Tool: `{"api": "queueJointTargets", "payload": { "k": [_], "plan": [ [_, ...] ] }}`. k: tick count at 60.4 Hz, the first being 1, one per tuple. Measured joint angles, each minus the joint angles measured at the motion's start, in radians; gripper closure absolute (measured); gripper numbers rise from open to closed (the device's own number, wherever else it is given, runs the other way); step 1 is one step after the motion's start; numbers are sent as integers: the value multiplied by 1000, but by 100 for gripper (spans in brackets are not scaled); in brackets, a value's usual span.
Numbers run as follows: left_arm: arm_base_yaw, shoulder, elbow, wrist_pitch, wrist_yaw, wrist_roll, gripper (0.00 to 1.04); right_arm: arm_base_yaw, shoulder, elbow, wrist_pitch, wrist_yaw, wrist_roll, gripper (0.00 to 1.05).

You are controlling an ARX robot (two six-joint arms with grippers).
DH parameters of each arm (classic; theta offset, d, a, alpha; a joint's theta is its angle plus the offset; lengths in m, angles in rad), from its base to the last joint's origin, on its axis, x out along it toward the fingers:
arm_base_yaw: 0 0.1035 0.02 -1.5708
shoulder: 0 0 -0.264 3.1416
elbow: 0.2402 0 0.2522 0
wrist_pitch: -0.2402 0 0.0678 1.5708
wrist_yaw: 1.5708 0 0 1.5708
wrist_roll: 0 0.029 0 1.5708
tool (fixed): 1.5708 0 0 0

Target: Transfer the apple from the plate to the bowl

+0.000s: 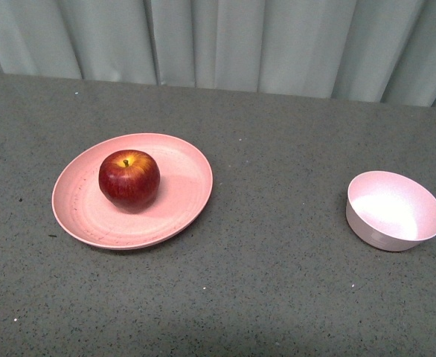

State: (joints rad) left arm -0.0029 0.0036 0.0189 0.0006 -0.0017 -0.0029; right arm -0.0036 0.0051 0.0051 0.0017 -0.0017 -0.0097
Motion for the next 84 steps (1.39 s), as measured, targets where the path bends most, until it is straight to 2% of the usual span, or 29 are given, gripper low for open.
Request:
{"api": "queueJointTargets", "payload": {
  "k": [41, 45, 46, 49, 53, 61, 69, 84],
  "plan": [
    [0, 0, 0, 0, 0, 0, 7, 0, 0, 0, 0, 1, 0, 9],
    [0, 0, 0, 0, 0, 0, 7, 39, 24, 6, -13, 105, -35, 9],
    [0, 0, 0, 0, 0, 0, 7, 61, 53, 10, -9, 174, -56, 9],
    [0, 0, 0, 0, -1, 0, 7, 85, 137, 20, 26, 213, -79, 9],
    [0, 0, 0, 0, 0, 0, 7, 90, 255, 37, 90, 179, -100, 9],
    [0, 0, 0, 0, 0, 0, 7, 59, 634, 129, 272, 40, -122, 9],
    [0, 0, 0, 0, 0, 0, 7, 35, 976, 244, 360, -35, -182, 9],
    [0, 0, 0, 0, 0, 0, 7, 33, 1448, 499, 242, -118, -317, 9]
  ]
}}
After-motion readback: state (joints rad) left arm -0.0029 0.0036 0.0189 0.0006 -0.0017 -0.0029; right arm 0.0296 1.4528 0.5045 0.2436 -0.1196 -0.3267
